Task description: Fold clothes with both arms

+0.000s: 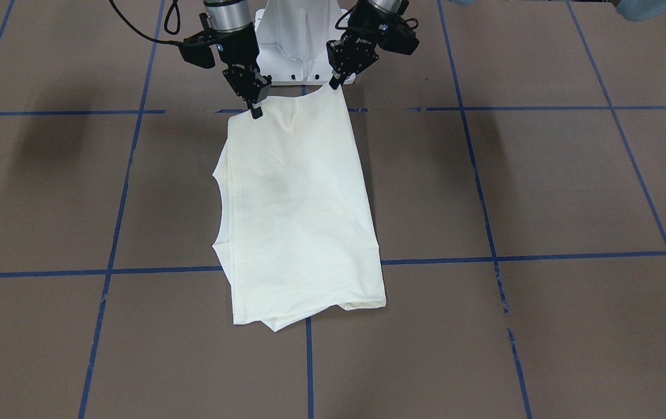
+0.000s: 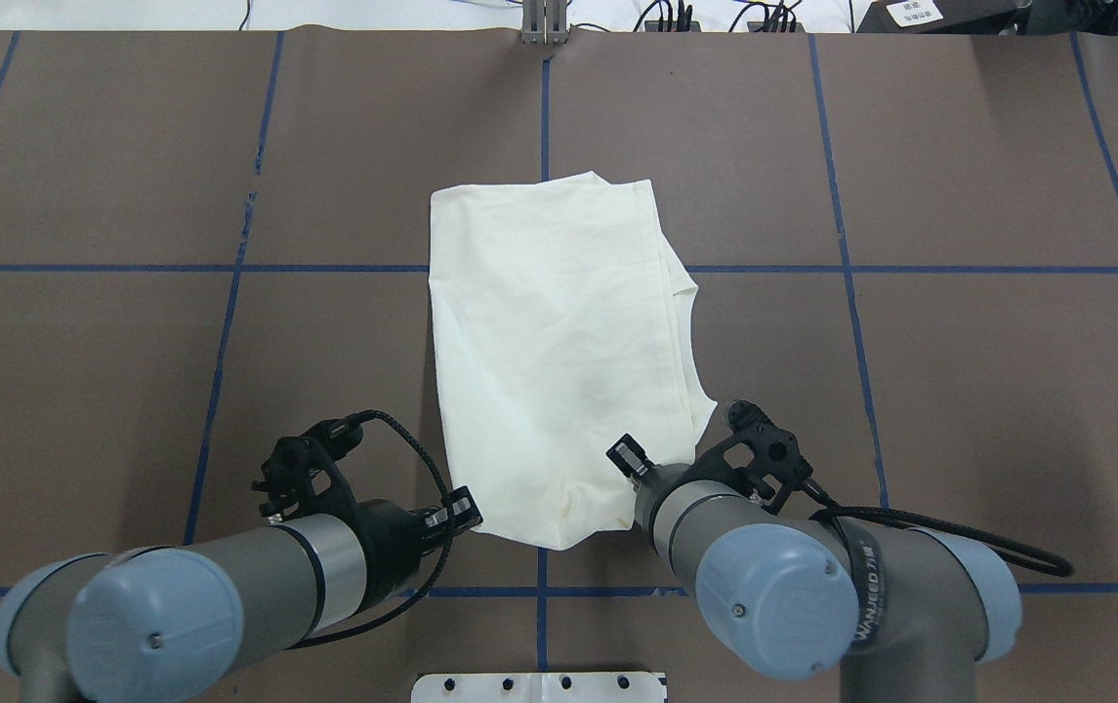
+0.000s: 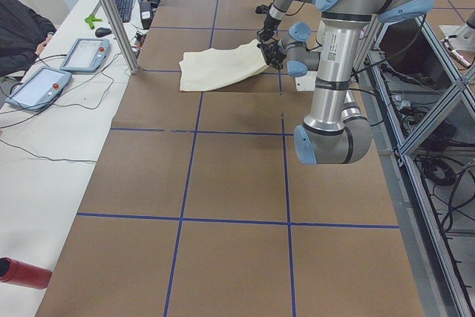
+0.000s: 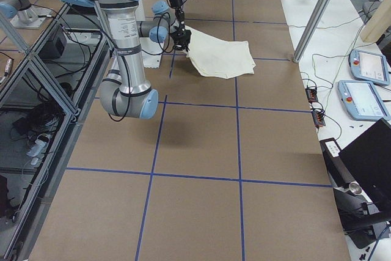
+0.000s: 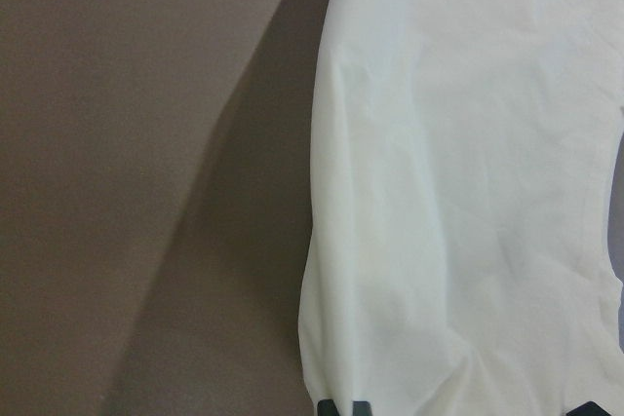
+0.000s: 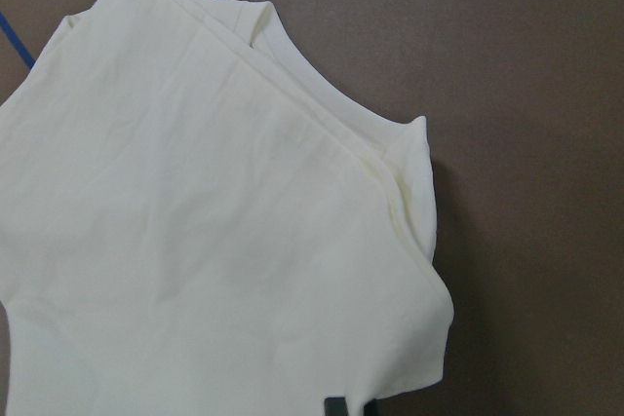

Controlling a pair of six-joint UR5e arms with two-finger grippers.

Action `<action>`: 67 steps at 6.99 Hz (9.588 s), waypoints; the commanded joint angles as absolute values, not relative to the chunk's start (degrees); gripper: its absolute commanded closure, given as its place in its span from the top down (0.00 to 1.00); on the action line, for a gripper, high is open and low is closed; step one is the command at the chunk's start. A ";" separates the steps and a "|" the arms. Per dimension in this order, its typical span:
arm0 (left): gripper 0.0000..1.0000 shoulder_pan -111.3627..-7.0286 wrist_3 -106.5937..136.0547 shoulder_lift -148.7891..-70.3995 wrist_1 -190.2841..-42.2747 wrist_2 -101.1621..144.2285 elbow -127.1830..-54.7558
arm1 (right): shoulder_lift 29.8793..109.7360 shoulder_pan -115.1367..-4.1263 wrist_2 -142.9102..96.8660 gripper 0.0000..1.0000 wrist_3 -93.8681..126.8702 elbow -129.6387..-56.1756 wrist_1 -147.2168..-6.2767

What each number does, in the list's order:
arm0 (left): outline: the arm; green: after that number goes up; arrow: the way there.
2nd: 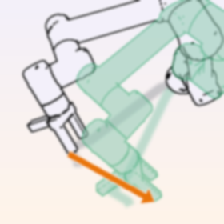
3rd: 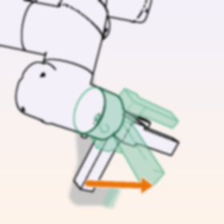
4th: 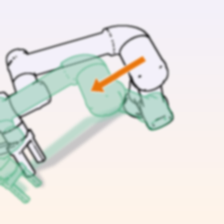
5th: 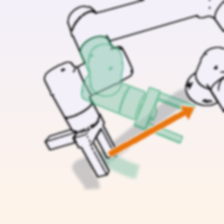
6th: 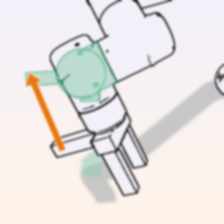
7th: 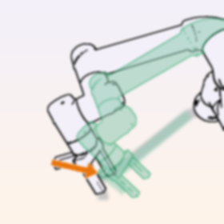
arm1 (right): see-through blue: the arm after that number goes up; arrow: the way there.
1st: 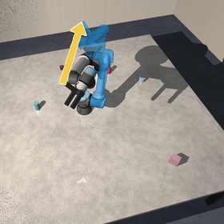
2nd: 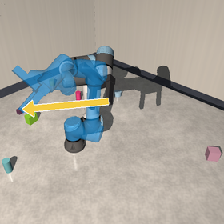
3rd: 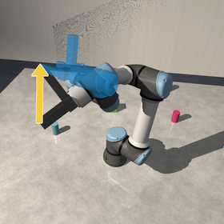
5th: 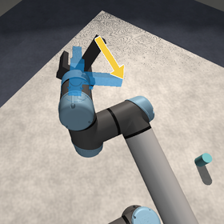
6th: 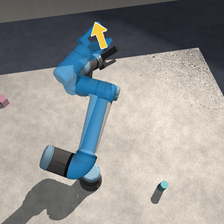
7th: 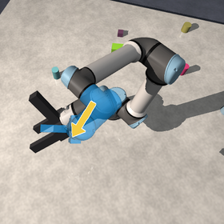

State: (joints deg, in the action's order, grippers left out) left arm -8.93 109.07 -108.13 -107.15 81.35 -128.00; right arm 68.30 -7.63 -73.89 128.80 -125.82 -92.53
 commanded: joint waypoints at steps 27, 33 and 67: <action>0.00 -27.86 91.23 -124.02 -106.17 85.61 -97.47 | 51.42 -26.89 -79.89 0.83 108.37 -87.10 -78.49; 1.00 -32.78 72.78 -119.90 -106.00 95.09 -104.23 | 54.93 -24.37 -85.97 1.00 93.26 -96.06 -78.40; 0.11 -18.72 83.41 -107.67 -134.91 91.93 -100.63 | 50.54 -42.28 -96.42 1.00 79.10 -83.85 -78.22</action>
State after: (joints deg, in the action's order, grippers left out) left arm -18.73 83.39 -107.75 -134.90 91.94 -100.60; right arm 50.54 -42.27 -96.42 79.03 -83.85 -78.22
